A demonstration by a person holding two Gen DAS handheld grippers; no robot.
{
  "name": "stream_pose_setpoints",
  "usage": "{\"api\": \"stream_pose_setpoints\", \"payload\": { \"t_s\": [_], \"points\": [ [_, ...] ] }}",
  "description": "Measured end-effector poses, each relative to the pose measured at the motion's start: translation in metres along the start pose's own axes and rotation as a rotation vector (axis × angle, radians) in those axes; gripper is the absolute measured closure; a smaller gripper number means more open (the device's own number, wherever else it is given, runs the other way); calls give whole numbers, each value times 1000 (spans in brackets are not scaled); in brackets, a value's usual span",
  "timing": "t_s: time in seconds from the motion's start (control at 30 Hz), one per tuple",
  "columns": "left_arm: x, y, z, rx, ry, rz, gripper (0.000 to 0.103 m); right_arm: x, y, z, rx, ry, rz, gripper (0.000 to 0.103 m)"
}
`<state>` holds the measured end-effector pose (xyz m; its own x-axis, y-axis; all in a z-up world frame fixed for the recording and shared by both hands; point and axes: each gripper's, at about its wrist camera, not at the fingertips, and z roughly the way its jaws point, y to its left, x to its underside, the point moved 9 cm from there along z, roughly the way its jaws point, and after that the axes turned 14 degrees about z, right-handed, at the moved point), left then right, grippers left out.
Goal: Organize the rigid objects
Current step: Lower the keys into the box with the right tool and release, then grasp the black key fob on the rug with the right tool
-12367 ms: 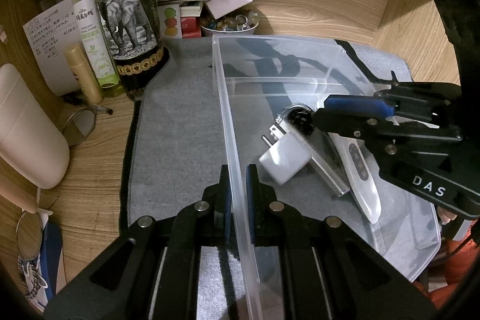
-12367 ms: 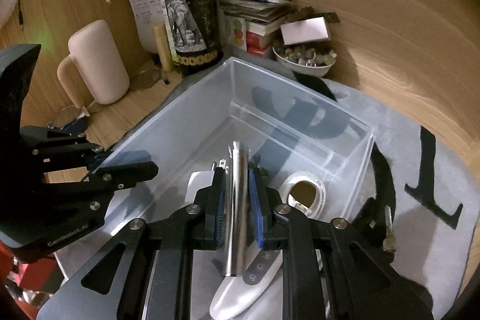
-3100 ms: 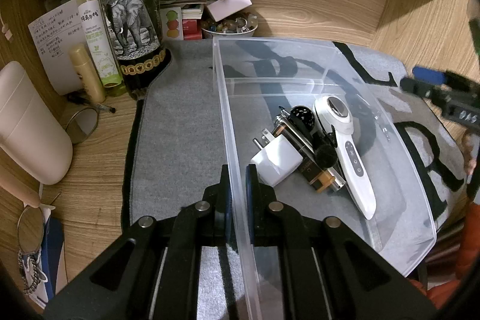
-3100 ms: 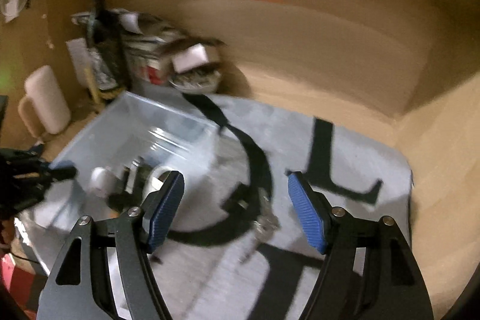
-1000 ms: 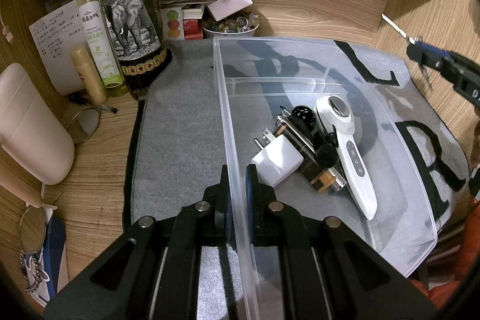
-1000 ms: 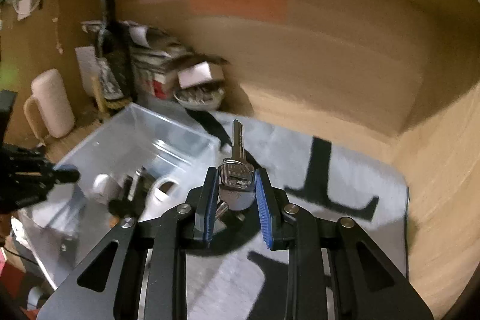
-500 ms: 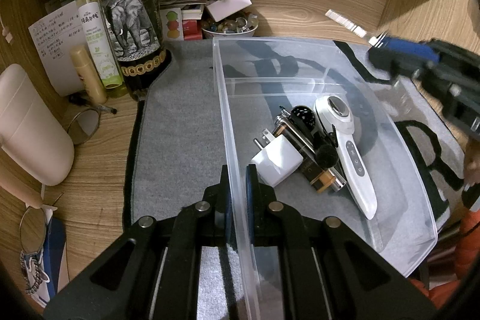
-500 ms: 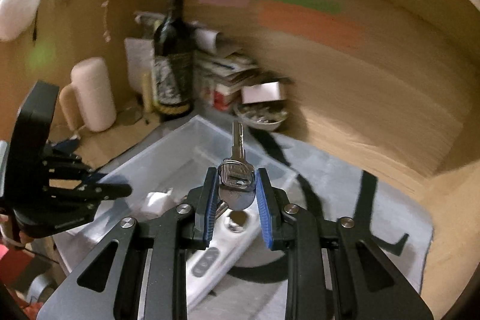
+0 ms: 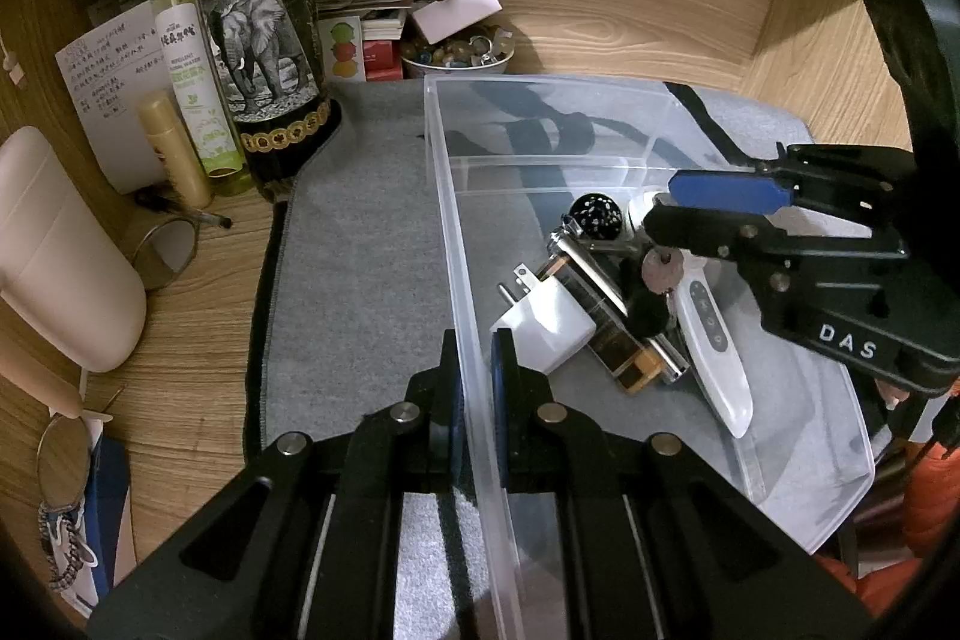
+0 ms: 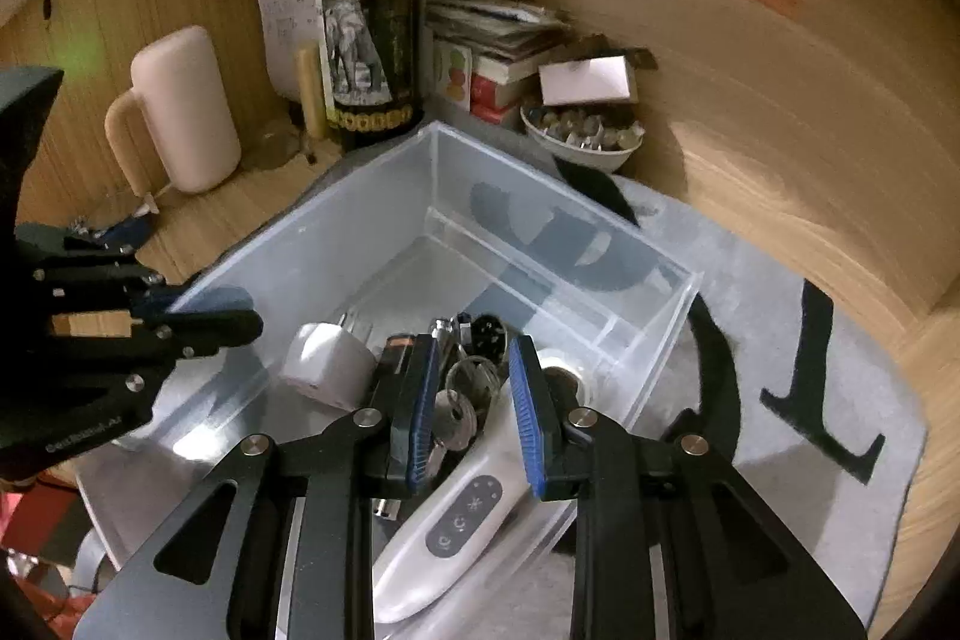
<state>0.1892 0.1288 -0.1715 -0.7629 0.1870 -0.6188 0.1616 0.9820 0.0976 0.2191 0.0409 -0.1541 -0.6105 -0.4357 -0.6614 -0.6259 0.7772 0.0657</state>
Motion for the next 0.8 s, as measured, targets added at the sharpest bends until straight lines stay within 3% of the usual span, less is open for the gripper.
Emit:
{"api": "stream_pose_setpoints", "payload": {
  "t_s": [0.27, 0.4, 0.8],
  "points": [
    [0, 0, 0, 0, 0, 0, 95, -4, 0, -13, 0, -28, -4, 79],
    [0, 0, 0, 0, 0, 0, 95, -10, -9, -24, 13, -58, 18, 68],
    [0, 0, 0, -1, -1, 0, 95, -26, -73, -68, 127, -160, 110, 51]
  ]
}}
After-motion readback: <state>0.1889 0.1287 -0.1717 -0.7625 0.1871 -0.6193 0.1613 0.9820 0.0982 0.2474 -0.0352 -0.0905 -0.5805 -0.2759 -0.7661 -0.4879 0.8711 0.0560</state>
